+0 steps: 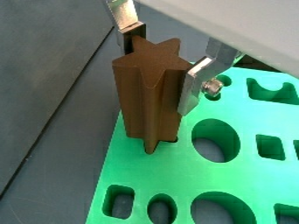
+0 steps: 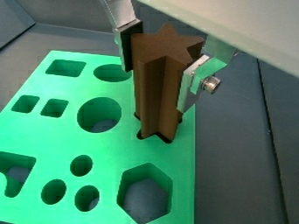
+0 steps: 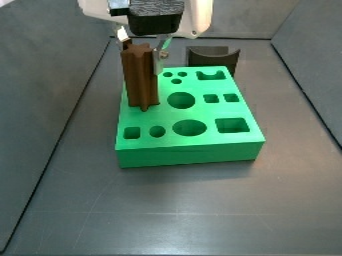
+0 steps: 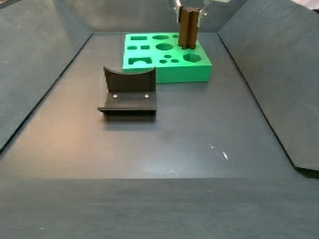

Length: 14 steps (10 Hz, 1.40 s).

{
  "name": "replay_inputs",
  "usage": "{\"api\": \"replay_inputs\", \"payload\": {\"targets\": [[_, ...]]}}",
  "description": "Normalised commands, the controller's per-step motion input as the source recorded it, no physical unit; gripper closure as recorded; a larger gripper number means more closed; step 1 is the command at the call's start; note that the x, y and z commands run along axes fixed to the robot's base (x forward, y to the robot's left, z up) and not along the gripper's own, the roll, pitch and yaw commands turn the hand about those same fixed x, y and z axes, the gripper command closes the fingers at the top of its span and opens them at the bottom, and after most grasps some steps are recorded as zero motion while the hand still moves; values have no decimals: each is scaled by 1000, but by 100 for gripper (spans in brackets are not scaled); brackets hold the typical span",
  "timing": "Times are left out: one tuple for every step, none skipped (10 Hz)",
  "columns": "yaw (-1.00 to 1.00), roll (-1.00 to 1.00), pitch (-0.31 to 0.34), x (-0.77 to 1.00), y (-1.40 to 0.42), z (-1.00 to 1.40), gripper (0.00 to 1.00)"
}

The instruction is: Insert the star object.

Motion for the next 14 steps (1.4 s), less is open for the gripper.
{"api": "replay_inputs", "payload": {"targets": [[43,0,0,0,89,-663,100],[83,33,36,117,271,-694,100],[166,51,44,220,217,-729,100],[0,0,4,243,46,-866,100],[-591,-50,0,74,0,-774,100],[-869,-53,-9,0,0,-786,100],[-757,-66,-171,-177,0,-726,100],[-691,-21,-176,-303,-29,-663,100],[-17,57,-227,-474,-86,-646,100],[209,203,-249,-420,-157,-671,100],[131,186,-231,-280,-226,-714,100],[-6,279,-156,-260,-391,-749,100],[0,364,-150,-217,-486,-617,100],[-26,500,-83,-111,-603,-243,100]]}}
